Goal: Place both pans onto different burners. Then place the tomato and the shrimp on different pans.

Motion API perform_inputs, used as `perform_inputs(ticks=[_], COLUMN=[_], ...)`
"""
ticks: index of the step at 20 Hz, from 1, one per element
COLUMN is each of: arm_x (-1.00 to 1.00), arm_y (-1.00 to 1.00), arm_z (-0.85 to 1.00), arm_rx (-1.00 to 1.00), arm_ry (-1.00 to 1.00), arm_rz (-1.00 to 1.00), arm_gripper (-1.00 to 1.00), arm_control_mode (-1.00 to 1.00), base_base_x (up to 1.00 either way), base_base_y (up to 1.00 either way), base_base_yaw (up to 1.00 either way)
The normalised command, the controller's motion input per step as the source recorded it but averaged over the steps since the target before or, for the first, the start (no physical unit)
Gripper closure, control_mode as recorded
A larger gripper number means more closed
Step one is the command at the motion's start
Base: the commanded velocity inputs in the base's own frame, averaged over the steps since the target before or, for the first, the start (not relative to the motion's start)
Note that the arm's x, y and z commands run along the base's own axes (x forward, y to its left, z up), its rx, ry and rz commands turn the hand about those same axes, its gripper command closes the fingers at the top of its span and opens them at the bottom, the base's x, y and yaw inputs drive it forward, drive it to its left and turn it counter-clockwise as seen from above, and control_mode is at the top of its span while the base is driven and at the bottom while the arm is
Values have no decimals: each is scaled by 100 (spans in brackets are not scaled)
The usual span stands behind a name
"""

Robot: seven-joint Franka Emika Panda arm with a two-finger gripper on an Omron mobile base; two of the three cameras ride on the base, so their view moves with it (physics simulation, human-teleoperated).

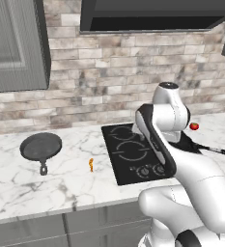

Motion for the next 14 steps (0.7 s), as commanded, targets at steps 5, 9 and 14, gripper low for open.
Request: perform_inputs(ticks=[5,9,14], arm_x=[-1,0,-1], arm_y=[44,33,33], arm_z=[-17,-14,-16], arm_rx=[0,0,0], arm_ry=[0,-5,-10], arm_rz=[19,24,28], arm_gripper=[-100,-100,-100], arm_control_mode=[-100,-100,-100], base_base_x=[0,0,0], base_base_y=[0,0,0], base_base_yaw=[0,0,0])
